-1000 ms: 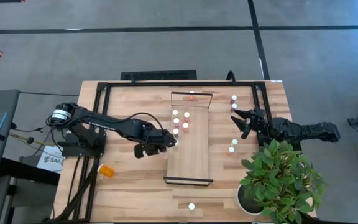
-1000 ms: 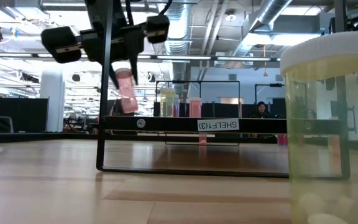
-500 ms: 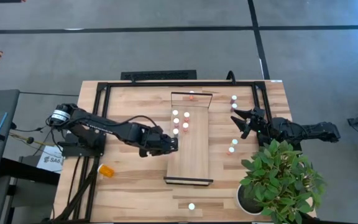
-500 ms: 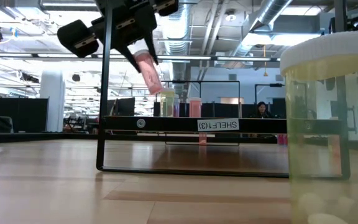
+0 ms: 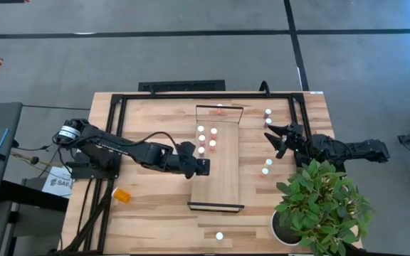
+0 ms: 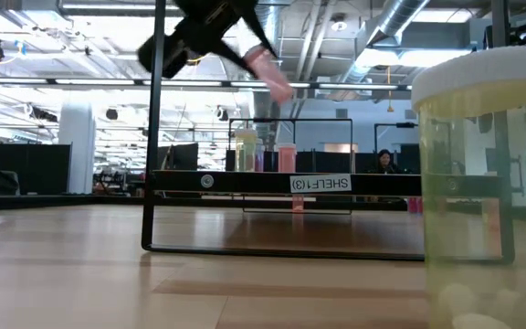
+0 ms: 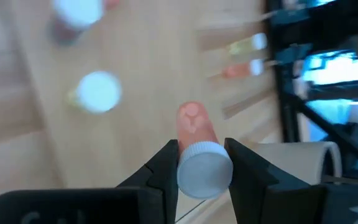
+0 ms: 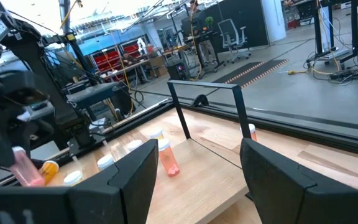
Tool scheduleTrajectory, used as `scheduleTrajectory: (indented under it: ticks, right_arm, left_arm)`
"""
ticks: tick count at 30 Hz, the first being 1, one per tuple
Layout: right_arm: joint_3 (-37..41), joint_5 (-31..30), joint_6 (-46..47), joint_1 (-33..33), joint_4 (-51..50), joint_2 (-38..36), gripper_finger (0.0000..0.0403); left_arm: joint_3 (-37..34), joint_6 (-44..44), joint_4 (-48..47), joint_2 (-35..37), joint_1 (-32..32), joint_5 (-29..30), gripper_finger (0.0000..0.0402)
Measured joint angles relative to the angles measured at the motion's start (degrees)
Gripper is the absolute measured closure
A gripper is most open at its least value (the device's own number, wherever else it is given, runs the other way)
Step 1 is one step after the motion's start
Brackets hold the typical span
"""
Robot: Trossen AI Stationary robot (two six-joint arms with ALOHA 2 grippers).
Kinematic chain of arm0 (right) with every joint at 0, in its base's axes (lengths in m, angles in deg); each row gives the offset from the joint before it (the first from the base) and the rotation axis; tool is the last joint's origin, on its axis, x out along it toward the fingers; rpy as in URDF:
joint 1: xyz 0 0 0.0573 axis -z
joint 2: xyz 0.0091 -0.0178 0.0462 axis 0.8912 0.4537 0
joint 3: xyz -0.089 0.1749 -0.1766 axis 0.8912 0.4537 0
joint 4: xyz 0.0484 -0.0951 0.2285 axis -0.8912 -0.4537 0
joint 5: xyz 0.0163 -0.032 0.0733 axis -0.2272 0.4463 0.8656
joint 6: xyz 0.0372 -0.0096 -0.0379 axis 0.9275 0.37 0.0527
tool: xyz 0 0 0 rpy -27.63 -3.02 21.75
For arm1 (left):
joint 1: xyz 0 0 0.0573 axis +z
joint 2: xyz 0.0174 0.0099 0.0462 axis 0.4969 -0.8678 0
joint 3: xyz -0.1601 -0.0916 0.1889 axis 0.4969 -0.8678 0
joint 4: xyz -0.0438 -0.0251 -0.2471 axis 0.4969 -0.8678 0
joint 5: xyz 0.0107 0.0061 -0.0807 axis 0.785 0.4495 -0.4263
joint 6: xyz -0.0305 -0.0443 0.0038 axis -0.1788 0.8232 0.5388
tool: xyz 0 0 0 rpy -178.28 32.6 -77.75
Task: Pick and place medicine bottles onto shelf by color
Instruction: Put the pink pill bottle on the shelf
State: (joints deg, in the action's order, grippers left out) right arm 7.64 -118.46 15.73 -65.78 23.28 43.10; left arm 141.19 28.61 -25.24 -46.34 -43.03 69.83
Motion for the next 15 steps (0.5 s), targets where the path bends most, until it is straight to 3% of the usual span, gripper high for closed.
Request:
scheduleTrajectory:
  ticks: [7,15]
  right_arm:
    - [0.0,0.0,0.0,0.0,0.0,0.0,0.0152]
    - [0.0,0.0,0.0,0.0,0.0,0.0,0.0152]
  left_arm:
    - [0.0,-10.0,7.8,0.0,0.0,6.5,0.0316]
    - [0.0,-18.5,11.6,0.0,0.0,9.8,0.0316]
